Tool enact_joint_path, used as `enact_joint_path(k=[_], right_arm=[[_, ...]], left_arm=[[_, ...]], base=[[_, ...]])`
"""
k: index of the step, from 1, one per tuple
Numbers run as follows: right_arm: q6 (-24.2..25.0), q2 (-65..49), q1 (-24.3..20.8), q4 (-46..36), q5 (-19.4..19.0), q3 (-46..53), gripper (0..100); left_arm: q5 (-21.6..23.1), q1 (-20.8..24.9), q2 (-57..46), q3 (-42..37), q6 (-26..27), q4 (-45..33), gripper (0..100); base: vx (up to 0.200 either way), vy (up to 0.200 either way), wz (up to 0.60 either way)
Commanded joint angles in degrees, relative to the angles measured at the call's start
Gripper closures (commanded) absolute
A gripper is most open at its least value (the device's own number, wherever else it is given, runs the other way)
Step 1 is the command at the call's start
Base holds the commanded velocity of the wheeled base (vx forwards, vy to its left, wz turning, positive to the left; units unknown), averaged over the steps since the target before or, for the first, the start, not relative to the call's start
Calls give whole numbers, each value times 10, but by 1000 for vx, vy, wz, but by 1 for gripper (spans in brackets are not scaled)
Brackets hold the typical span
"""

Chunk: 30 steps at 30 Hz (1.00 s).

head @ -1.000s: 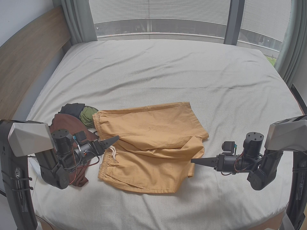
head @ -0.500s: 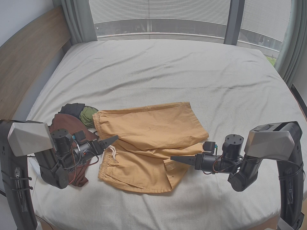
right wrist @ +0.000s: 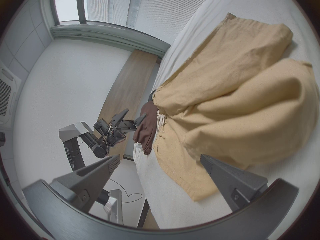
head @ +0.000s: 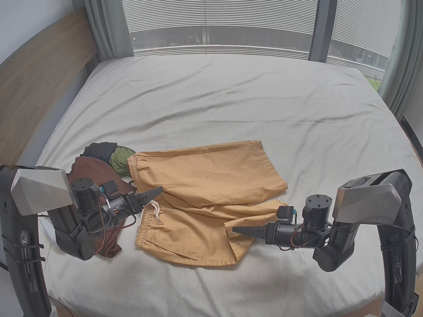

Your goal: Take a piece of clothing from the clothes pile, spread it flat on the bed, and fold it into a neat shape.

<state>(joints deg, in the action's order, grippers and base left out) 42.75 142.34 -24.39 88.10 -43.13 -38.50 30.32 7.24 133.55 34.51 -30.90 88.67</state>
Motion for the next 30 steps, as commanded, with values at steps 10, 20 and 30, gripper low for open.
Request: enact_joint_path(k=[10, 20, 30], right_arm=[[-2, 37, 8, -2, 14, 7, 0], [-28, 37, 44, 1, 19, 7, 0], [-47, 22, 48, 3, 53, 12, 0]], left_arm=[[-1, 0, 1, 0, 0, 0, 0], [0, 0, 0, 1, 0, 0, 0], [0, 0, 0, 1, 0, 0, 0]], base=[[0, 0, 0], [0, 0, 0], [0, 0, 0]])
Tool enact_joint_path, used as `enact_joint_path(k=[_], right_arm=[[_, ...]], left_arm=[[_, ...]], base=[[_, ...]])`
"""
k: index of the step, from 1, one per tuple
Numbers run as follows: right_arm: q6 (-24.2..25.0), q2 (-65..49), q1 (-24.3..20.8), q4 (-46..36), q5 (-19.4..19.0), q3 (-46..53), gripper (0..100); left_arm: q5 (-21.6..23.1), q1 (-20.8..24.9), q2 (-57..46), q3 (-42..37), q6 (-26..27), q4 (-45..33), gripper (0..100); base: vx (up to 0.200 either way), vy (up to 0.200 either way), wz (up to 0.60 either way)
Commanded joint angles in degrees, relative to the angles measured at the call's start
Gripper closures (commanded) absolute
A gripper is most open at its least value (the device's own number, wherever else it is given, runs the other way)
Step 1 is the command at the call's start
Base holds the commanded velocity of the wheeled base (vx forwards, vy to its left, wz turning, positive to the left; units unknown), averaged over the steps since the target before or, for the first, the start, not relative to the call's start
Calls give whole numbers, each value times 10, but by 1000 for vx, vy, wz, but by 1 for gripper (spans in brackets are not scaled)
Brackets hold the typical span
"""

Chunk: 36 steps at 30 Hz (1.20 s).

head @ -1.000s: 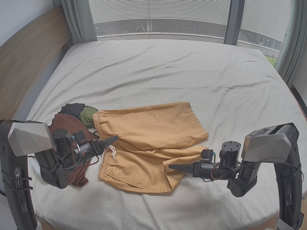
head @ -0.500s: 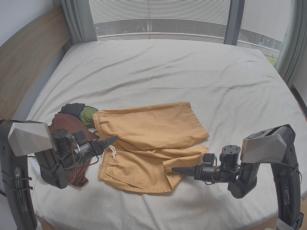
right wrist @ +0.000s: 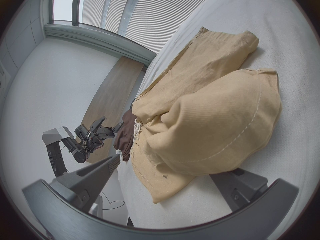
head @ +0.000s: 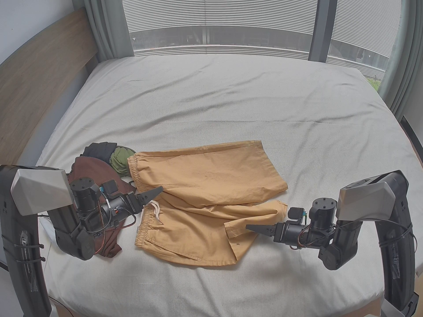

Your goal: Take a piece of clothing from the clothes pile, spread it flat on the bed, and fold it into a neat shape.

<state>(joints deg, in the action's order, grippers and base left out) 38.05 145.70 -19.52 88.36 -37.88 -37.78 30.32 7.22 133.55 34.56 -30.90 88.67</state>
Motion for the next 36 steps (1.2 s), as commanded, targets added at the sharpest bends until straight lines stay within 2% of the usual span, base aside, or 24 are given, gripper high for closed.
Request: enact_joint_path(k=[1, 7, 8, 15, 36], right_arm=[[0, -25, -3, 1, 2, 13, 0], [0, -56, -3, 1, 4, 34, 0], [0, -61, -2, 1, 4, 39, 100], [-32, -65, 12, 1, 5, 55, 100], [-40, -72, 66, 1, 5, 80, 100]], left_arm=[[0, 0, 0, 0, 0, 0, 0], [-1, 0, -1, 0, 0, 0, 0], [-1, 0, -1, 0, 0, 0, 0], [0, 2, -2, 0, 0, 0, 0], [-1, 3, -2, -1, 0, 0, 0]], base=[[0, 0, 0], [0, 0, 0], [0, 0, 0], [0, 0, 0], [0, 0, 0]])
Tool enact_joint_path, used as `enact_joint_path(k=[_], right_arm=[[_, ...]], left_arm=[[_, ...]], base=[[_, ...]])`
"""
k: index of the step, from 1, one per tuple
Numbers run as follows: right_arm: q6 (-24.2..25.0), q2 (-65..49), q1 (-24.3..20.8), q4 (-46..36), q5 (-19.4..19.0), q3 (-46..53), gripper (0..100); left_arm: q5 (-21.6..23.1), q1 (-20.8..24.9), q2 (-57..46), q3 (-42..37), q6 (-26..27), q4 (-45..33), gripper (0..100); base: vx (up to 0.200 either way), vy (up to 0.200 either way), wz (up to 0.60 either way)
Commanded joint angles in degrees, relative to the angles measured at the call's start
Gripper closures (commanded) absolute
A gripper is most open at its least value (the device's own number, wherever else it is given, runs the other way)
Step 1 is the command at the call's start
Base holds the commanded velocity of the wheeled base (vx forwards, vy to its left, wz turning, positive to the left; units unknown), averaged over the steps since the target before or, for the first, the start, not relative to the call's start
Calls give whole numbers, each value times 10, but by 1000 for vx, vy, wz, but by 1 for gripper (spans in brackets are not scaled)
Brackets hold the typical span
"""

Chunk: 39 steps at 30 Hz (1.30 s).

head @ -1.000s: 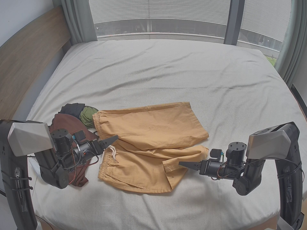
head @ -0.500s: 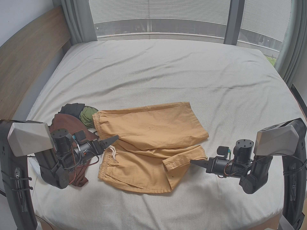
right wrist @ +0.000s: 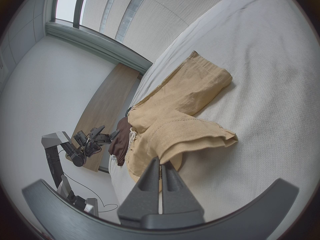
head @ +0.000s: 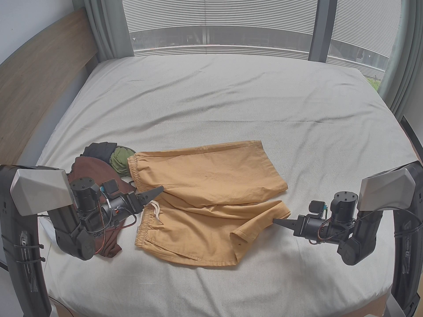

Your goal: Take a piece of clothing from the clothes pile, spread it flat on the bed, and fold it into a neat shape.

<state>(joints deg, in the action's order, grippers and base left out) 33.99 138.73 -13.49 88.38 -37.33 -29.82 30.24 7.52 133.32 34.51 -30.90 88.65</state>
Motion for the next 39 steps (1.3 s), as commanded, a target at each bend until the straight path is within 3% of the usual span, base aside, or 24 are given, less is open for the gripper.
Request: enact_joint_path(k=[1, 18, 26, 32, 38, 39], right_arm=[[0, -4, 8, 0, 0, 0, 100], [-18, -82, 71, -1, -10, 106, 100], [-21, -38, 81, -3, -9, 105, 100], [-67, 21, 84, -4, -8, 100, 100], [-69, 29, 87, -1, -8, 102, 100], [-69, 28, 87, -1, -7, 103, 0]], left_arm=[[0, 0, 0, -1, 0, 0, 0], [0, 2, 1, -1, 0, 0, 0], [0, 2, 1, -2, 0, 0, 0], [0, 2, 3, -1, 1, 0, 0], [0, 2, 4, -2, 1, 0, 0], [0, 2, 4, -2, 1, 0, 0]], base=[[0, 0, 0], [0, 0, 0], [0, 0, 0], [0, 0, 0], [0, 0, 0], [0, 0, 0]])
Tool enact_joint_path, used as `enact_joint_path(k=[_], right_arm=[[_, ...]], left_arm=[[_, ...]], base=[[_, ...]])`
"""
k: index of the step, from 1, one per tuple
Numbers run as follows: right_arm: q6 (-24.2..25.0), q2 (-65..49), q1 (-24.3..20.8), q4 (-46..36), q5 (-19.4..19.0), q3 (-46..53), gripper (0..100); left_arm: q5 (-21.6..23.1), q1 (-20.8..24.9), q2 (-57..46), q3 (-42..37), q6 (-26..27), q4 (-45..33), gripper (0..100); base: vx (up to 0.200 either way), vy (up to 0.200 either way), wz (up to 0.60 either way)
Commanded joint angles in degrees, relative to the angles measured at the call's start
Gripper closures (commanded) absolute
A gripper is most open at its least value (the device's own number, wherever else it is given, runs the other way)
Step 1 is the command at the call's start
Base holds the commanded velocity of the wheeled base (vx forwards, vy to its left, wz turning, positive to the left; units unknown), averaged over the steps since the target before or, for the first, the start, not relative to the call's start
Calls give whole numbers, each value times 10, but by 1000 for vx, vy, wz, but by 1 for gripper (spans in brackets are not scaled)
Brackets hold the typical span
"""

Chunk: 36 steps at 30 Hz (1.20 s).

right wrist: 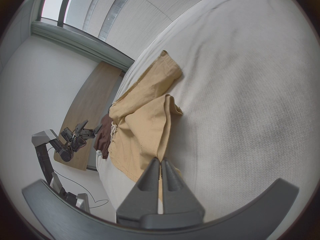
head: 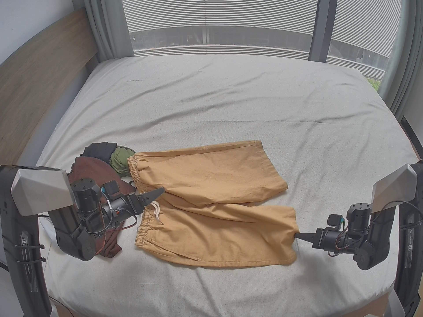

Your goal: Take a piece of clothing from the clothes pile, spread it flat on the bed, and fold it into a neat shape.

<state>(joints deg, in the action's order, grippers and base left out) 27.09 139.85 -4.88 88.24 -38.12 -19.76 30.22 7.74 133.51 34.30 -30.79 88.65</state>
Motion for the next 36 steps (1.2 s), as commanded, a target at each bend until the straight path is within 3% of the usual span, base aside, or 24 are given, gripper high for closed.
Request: enact_joint_path(k=[1, 11, 13, 17, 19, 36], right_arm=[[0, 17, 0, 0, 1, 2, 0], [20, -2, 13, 1, 0, -49, 0], [39, -5, 12, 1, 2, -61, 0], [142, -7, 0, -1, 13, -123, 0], [165, -3, -10, -4, 14, -147, 0], [169, 24, -21, -142, 30, -265, 0]], left_arm=[[0, 0, 2, 0, 0, 0, 0], [0, 0, 1, 0, 0, 0, 0], [0, 0, 1, 0, 0, 0, 0], [0, 0, 0, -1, 1, 0, 0], [0, 0, 0, -1, 1, 0, 0], [-2, -1, -2, 0, 0, 0, 0]], base=[[0, 0, 0], [0, 0, 0], [0, 0, 0], [0, 0, 0], [0, 0, 0], [0, 0, 0]])
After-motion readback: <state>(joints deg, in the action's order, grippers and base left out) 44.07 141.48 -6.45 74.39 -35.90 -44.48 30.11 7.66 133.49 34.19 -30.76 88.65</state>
